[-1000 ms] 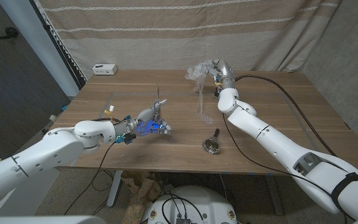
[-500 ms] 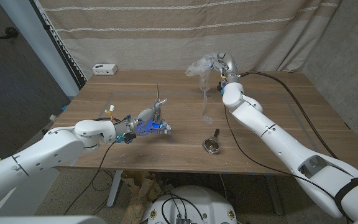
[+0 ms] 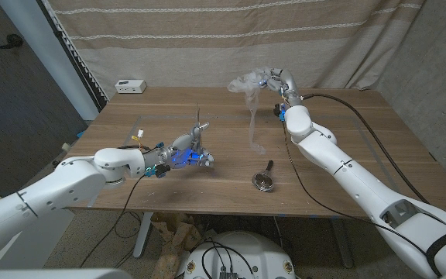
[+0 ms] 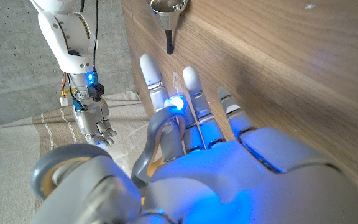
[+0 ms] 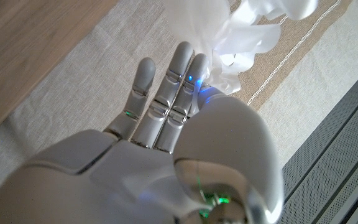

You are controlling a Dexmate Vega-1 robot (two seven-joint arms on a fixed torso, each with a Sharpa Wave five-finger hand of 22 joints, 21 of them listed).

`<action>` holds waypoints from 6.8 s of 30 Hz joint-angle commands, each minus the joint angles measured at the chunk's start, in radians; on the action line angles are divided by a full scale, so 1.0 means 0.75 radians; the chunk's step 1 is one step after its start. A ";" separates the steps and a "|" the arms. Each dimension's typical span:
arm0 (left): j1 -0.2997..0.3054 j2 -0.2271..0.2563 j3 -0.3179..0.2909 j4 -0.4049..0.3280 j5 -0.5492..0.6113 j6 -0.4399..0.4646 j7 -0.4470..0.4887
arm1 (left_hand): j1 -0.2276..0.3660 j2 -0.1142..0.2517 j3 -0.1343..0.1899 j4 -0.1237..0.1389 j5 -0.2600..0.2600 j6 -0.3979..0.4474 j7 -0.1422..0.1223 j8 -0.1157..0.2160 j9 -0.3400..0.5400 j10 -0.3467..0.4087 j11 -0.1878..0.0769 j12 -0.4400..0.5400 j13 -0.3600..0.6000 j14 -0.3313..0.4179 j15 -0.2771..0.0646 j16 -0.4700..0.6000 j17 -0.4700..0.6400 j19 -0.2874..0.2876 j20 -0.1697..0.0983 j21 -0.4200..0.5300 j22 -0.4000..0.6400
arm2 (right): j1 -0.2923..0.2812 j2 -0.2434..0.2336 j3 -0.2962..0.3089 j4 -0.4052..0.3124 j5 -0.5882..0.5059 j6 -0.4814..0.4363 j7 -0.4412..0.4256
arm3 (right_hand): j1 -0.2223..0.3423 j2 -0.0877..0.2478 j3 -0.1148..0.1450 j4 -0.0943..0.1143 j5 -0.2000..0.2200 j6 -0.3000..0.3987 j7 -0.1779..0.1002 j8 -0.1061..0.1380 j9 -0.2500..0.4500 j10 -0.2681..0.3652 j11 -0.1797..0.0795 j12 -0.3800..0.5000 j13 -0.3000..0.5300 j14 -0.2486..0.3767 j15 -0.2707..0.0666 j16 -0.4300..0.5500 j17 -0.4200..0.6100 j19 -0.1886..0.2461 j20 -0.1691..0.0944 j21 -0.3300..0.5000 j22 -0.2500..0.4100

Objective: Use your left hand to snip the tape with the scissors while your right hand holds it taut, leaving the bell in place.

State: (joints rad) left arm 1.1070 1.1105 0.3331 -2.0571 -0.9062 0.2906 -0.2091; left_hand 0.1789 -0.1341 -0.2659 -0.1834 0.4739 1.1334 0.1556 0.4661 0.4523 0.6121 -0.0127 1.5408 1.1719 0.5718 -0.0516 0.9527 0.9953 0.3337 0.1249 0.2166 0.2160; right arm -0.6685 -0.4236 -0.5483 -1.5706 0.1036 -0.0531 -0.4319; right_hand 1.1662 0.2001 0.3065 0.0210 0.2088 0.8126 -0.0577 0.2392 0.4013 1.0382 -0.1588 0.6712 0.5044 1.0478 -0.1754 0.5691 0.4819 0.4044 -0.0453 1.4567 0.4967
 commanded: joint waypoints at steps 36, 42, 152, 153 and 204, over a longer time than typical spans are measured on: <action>-0.170 -0.043 0.090 0.076 -0.004 0.056 -0.221 | -0.022 -0.051 -0.110 0.078 0.007 -0.006 0.032 -0.011 0.016 0.044 -0.027 0.050 0.092 -0.008 -0.013 0.026 -0.008 0.003 0.006 0.003 0.004 | -0.010 0.029 -0.011 0.447 -0.549 0.845 -0.337 | -0.080 -0.003 -0.054 0.061 0.002 0.033 -0.162 -0.028 0.010 -0.070 -0.044 -0.031 0.039 -0.071 -0.078 -0.025 -0.005 -0.161 -0.202 0.083 -0.061; -0.164 -0.043 0.094 0.074 -0.007 0.059 -0.217 | -0.023 -0.051 -0.111 0.078 0.007 -0.004 0.031 -0.013 0.016 0.043 -0.029 0.050 0.093 -0.004 -0.016 0.028 -0.012 0.002 0.006 0.002 0.004 | -0.008 0.032 -0.042 0.462 -0.622 0.852 -0.403 | -0.083 -0.003 -0.055 0.062 0.004 0.035 -0.163 -0.028 0.010 -0.063 -0.041 -0.032 0.036 -0.071 -0.078 -0.025 -0.006 -0.163 -0.202 0.087 -0.067; -0.289 -0.122 0.191 0.161 0.031 0.010 -0.457 | -0.023 -0.049 -0.110 0.076 0.016 0.015 0.037 -0.035 0.033 0.058 -0.019 0.050 0.093 -0.003 -0.012 0.072 -0.029 -0.006 0.014 0.002 0.005 | 0.083 0.110 -0.246 0.777 -0.803 1.068 -0.843 | -0.111 -0.007 -0.094 0.059 0.040 0.062 -0.197 -0.023 0.033 -0.008 -0.047 -0.136 -0.039 -0.021 -0.080 -0.033 -0.045 -0.181 -0.201 0.123 -0.213; -0.291 -0.126 0.193 0.165 0.031 0.008 -0.463 | -0.023 -0.049 -0.110 0.076 0.016 0.017 0.037 -0.034 0.033 0.059 -0.021 0.051 0.093 -0.003 -0.013 0.072 -0.030 -0.005 0.014 0.002 0.005 | 0.084 0.112 -0.247 0.780 -0.800 1.070 -0.838 | -0.112 -0.007 -0.094 0.059 0.041 0.063 -0.197 -0.023 0.033 -0.007 -0.048 -0.136 -0.038 -0.021 -0.080 -0.033 -0.046 -0.180 -0.201 0.124 -0.214; -0.341 -0.159 0.232 0.214 0.048 0.041 -0.503 | -0.030 -0.044 -0.108 0.081 0.026 0.039 0.034 -0.039 0.043 0.078 -0.014 0.052 0.094 0.007 -0.011 0.095 -0.040 -0.004 0.017 0.005 0.006 | 0.084 0.074 -0.261 0.765 -0.909 1.121 -0.913 | -0.112 -0.006 -0.104 0.052 0.049 0.079 -0.197 -0.026 0.042 0.018 -0.047 -0.178 -0.028 -0.002 -0.080 -0.040 -0.050 -0.192 -0.201 0.130 -0.299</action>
State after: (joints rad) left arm 0.8623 0.9997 0.4978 -1.9023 -0.8760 0.3136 -0.5774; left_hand 0.1804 -0.1403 -0.2659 -0.1834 0.4882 1.1556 0.1771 0.4362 0.4801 0.6320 0.0073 1.5408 1.1719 0.5681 -0.0554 1.0178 0.9629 0.3283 0.1302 0.2167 0.2160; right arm -0.5981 -0.3584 -0.7525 -0.9793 -0.5642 0.7838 -1.1117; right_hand 1.0885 0.1962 0.2347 0.0620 0.2407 0.8610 -0.2055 0.2149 0.4294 1.0415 -0.1928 0.5429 0.4807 1.0381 -0.1715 0.5429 0.4451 0.2587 -0.0411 1.5497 0.2737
